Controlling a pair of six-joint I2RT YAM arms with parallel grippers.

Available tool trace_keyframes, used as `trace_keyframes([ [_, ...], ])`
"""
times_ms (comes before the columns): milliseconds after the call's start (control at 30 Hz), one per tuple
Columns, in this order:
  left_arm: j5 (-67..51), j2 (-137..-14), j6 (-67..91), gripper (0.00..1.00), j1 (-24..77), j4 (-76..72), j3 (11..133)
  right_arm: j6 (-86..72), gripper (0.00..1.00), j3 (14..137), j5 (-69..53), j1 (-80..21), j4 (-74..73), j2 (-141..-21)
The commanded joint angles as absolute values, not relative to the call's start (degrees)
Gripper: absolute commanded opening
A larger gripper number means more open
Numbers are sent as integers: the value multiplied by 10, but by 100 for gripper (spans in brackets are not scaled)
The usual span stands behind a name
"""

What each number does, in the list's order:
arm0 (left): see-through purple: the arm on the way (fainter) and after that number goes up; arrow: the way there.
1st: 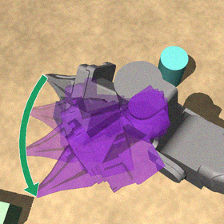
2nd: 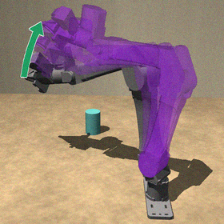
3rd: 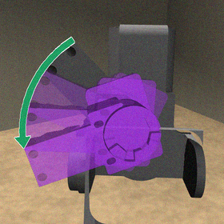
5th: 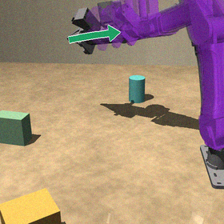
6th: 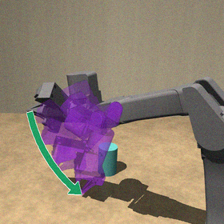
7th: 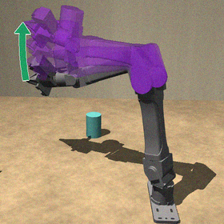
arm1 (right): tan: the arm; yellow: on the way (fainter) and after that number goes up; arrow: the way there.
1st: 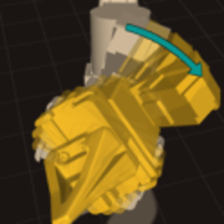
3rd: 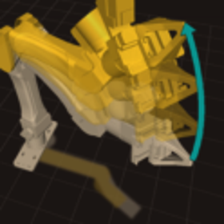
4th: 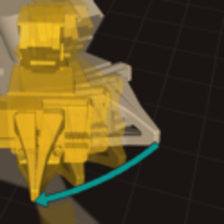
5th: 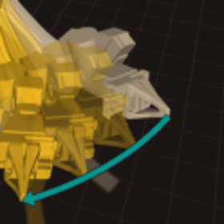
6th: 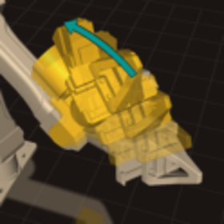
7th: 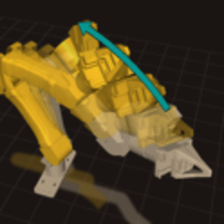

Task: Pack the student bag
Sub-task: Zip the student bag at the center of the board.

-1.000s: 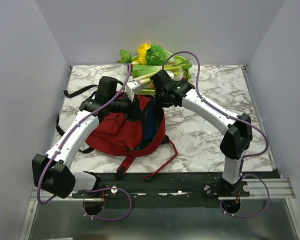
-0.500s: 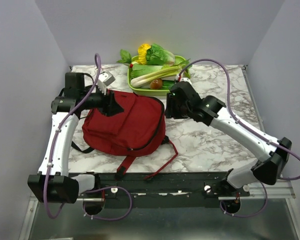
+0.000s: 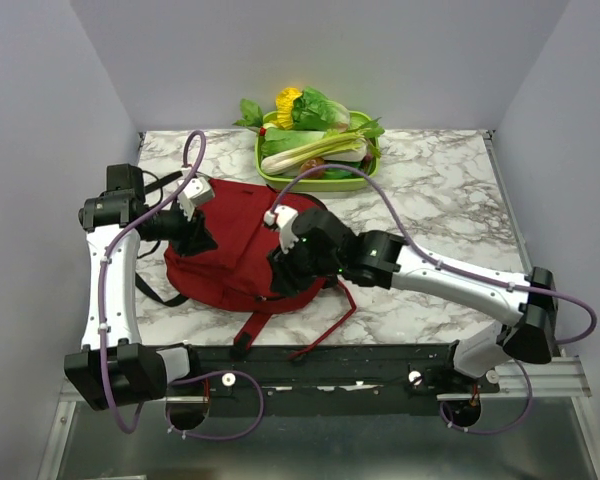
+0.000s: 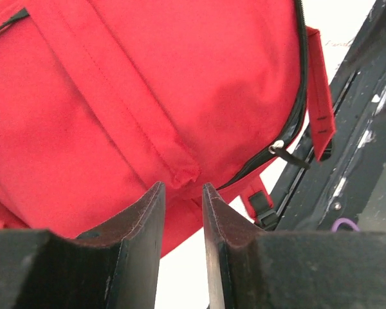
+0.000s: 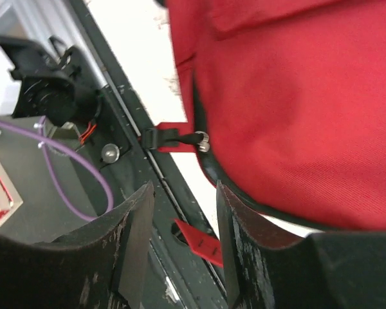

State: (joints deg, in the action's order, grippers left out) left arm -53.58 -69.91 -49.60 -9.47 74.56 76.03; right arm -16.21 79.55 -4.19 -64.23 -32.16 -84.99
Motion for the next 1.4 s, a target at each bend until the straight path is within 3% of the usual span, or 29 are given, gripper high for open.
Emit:
trace_keyframes([
  [0,-561,-690,-584,36,-121,867,745,-109,53,793,-111,-680,-246,-896],
  [200,-548,-674,-564,38,-125,867,741,-77,53,759,-120,-686,-160,-923],
  [300,-538,-668,-569,49,-126,867,743,-46,54,754,-114,-686,-155,-933],
  [367,-536,-661,-576,64,-125,867,743,-30,54,751,-117,-686,-153,-943],
  [567,-530,-656,-548,76,-125,853,744,-6,55,737,-115,-690,-147,-947],
  [633,-533,-657,-555,94,-125,861,749,12,55,737,-109,-694,-149,-952],
  [900,-545,-661,-546,99,-125,860,763,16,51,745,-101,-696,-150,-975],
  [1000,-545,-660,-534,99,-125,855,766,6,41,739,-80,-696,-138,-985],
  [1133,-561,-648,-548,99,-124,868,766,2,17,740,-69,-696,-128,-990],
  [1367,-546,-614,-684,99,-110,868,703,-38,1,750,-54,-696,-134,-985],
])
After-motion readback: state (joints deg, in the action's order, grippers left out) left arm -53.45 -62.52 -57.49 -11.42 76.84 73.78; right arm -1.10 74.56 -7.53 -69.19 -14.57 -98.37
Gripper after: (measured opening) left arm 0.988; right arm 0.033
